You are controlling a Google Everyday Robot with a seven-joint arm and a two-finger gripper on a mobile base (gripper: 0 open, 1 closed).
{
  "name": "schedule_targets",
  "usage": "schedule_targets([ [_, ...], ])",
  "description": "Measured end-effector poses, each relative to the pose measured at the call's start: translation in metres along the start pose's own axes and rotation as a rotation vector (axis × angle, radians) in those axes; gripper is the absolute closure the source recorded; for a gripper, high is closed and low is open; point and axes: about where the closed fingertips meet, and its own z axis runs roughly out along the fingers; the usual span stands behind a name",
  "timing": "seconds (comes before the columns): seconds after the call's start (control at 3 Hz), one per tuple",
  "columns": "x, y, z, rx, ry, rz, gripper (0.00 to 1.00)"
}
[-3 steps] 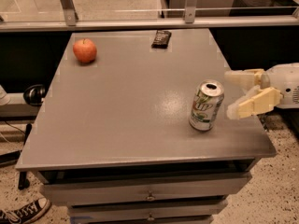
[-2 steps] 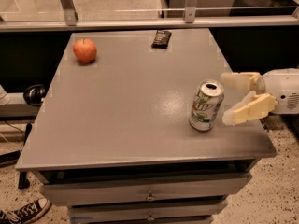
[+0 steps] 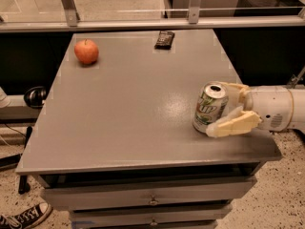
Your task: Move 7up can near apple
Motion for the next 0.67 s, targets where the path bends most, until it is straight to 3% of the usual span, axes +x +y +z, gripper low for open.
schedule_targets([
  [0.67,0.0003,-0.0019,0.0135,0.037,-0.030,-0.057,0.59],
])
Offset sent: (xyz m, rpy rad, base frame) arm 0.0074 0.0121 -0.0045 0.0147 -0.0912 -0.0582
